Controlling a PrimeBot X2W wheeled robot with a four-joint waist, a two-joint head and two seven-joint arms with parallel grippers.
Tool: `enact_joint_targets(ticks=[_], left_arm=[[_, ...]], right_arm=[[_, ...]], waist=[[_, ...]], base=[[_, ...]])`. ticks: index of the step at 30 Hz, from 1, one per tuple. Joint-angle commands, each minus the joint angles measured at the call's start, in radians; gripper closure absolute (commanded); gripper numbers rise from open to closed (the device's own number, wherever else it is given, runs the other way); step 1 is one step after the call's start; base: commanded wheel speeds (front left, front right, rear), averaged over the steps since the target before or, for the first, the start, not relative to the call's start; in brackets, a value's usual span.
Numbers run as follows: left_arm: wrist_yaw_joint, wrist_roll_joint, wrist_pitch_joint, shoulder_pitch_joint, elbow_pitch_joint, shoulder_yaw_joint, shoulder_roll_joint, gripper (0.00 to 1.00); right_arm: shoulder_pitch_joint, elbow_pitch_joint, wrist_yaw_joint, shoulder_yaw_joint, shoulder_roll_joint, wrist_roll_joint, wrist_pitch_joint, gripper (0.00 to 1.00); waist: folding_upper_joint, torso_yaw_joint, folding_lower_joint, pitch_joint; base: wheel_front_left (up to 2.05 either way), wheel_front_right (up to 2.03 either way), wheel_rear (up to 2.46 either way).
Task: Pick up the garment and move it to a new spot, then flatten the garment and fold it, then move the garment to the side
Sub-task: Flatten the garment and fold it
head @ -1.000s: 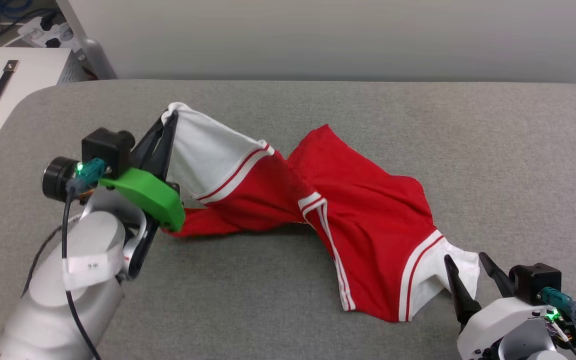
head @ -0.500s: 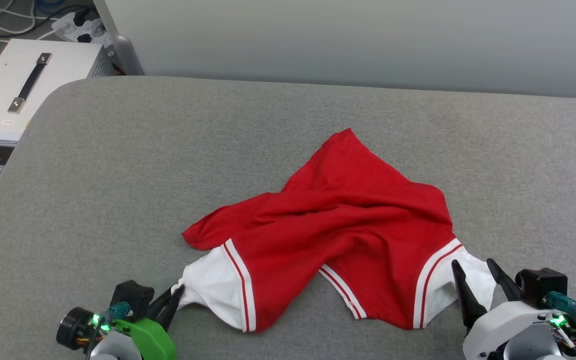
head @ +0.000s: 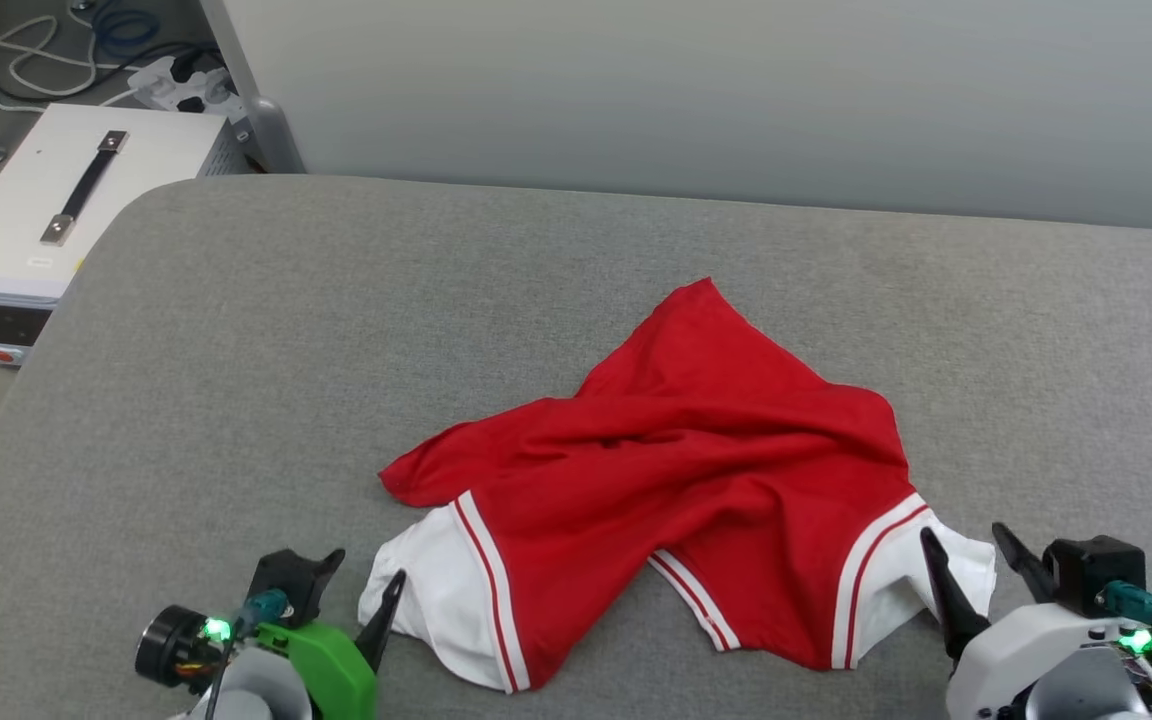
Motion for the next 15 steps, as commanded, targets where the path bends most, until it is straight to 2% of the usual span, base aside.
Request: enact_joint_targets(ticks=[1, 4, 9, 15], left_arm=[[0.014, -0.011, -0.013, -0.028, -0.016, 0.018, -0.015, 0.0], [0.047, 0.001, -0.024, -0.051, -0.08, 0.055, -0.036, 0.0], [0.083, 0.007, -0.027, -0.049, -0.234, 0.126, -0.091, 0.0], [0.074, -0.033, -0.027, -0.009, -0.337, 0.167, -0.162, 0.0]], right_arm=[[0.001, -0.024, -0.001, -0.003, -0.018, -0.002, 0.01, 0.0], [-0.007, -0.07, -0.001, 0.011, -0.063, 0.015, 0.06, 0.0], [-0.079, -0.167, -0.001, 0.114, -0.201, 0.09, 0.25, 0.0], [-0.279, -0.231, -0.001, 0.31, -0.367, 0.227, 0.499, 0.0]], waist=[[0.0, 0.027, 0.0, 0.001], [0.0, 0.065, 0.0, 0.01], [0.0, 0.134, 0.0, 0.045], [0.0, 0.216, 0.0, 0.101]], base=[[0.0, 0.0, 0.0], [0.0, 0.0, 0.0], [0.0, 0.0, 0.0], [0.0, 0.0, 0.0]])
